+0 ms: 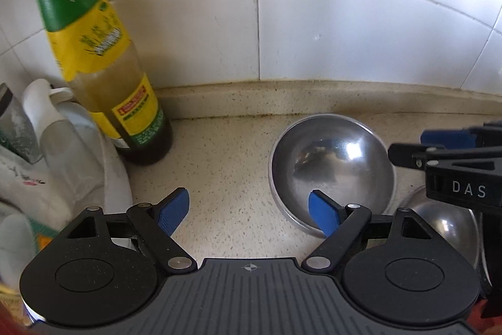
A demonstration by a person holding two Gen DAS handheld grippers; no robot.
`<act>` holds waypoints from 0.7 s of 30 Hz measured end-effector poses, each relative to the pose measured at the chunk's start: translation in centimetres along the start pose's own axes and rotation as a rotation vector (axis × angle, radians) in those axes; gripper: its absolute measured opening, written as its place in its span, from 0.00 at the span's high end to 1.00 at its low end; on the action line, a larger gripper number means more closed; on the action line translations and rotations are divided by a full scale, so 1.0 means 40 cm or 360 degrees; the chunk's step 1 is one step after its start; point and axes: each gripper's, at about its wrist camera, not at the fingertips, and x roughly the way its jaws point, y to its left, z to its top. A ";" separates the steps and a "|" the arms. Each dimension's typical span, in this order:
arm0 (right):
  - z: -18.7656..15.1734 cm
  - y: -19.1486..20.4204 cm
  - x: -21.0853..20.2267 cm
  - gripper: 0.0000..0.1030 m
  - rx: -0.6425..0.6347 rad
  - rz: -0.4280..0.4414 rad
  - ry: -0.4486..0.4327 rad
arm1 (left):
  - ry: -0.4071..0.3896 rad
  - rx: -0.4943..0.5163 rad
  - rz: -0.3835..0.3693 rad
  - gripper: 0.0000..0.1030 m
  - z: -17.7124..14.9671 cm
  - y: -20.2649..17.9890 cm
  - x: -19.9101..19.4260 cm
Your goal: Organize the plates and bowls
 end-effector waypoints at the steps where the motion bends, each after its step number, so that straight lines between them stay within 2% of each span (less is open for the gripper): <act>1: 0.001 0.012 0.003 0.62 -0.0047 -0.0047 -0.0019 | 0.0005 0.0006 0.0002 0.15 0.002 -0.002 0.008; 7: -0.004 0.062 0.021 0.62 -0.0220 -0.0177 -0.0097 | 0.0021 0.0034 0.0001 0.15 0.006 -0.014 0.035; 12: -0.004 0.065 0.043 0.63 -0.0231 -0.0159 -0.0054 | 0.0064 0.0061 0.0021 0.15 0.007 -0.021 0.061; 15: -0.002 0.056 0.069 0.67 -0.0185 -0.0065 0.0039 | 0.0099 0.0083 0.0029 0.18 0.006 -0.023 0.079; 17: 0.000 0.045 0.085 0.75 -0.0136 0.0002 0.0109 | 0.0126 0.0095 0.0022 0.21 0.005 -0.026 0.093; 20: 0.002 0.035 0.113 0.84 -0.0098 0.0059 0.0207 | 0.0173 0.0096 -0.0009 0.22 0.008 -0.029 0.113; 21: 0.003 0.036 0.119 0.84 -0.0113 0.0063 0.0222 | 0.0190 0.0094 -0.0019 0.22 0.010 -0.030 0.120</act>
